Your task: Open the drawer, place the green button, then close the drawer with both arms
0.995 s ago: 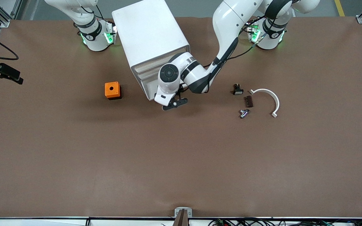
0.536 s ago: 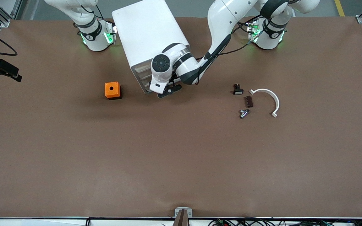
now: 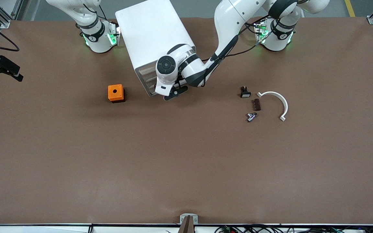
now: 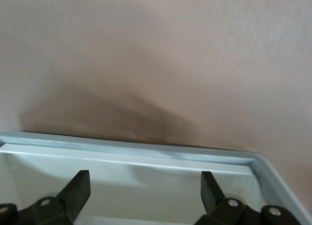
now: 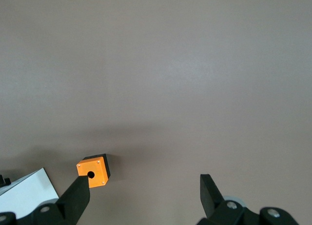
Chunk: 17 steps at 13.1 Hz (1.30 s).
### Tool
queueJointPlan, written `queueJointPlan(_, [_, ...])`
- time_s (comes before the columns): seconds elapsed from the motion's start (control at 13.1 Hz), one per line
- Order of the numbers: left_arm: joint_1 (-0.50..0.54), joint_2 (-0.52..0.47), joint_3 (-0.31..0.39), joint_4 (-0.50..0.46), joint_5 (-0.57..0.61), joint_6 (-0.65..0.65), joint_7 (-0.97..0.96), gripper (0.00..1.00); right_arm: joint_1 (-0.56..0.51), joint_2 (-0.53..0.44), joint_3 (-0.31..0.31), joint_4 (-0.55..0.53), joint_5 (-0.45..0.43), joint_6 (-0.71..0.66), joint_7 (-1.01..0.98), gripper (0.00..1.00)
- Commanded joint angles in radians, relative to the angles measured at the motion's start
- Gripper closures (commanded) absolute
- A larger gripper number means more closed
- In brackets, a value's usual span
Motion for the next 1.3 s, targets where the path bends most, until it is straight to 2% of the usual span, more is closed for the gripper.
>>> queueJointPlan(0.0, [0.117,-0.103,-0.007,-0.045,0.055,-0.004,-0.013,0.00,-0.006,-0.026,0.010,-0.027,0.018,0.014,-0.012,0.00])
queueJointPlan(0.38, [0.397,-0.278,-0.007,-0.043,0.131,-0.150,0.109,0.00,-0.006,-0.019,0.011,0.004,0.018,-0.004,0.001,0.00])
queueJointPlan(0.61, [0.517,-0.362,-0.007,-0.045,0.204,-0.236,0.209,0.00,-0.006,-0.011,0.011,0.033,0.018,-0.029,0.002,0.00])
queueJointPlan(0.92, [0.697,-0.476,-0.011,-0.042,0.224,-0.310,0.479,0.00,-0.008,0.003,0.011,0.065,0.020,-0.059,0.001,0.00])
queueJointPlan(1.22, [0.819,-0.561,-0.010,-0.040,0.224,-0.387,0.683,0.00,-0.006,0.012,0.011,0.078,0.020,-0.067,0.001,0.00])
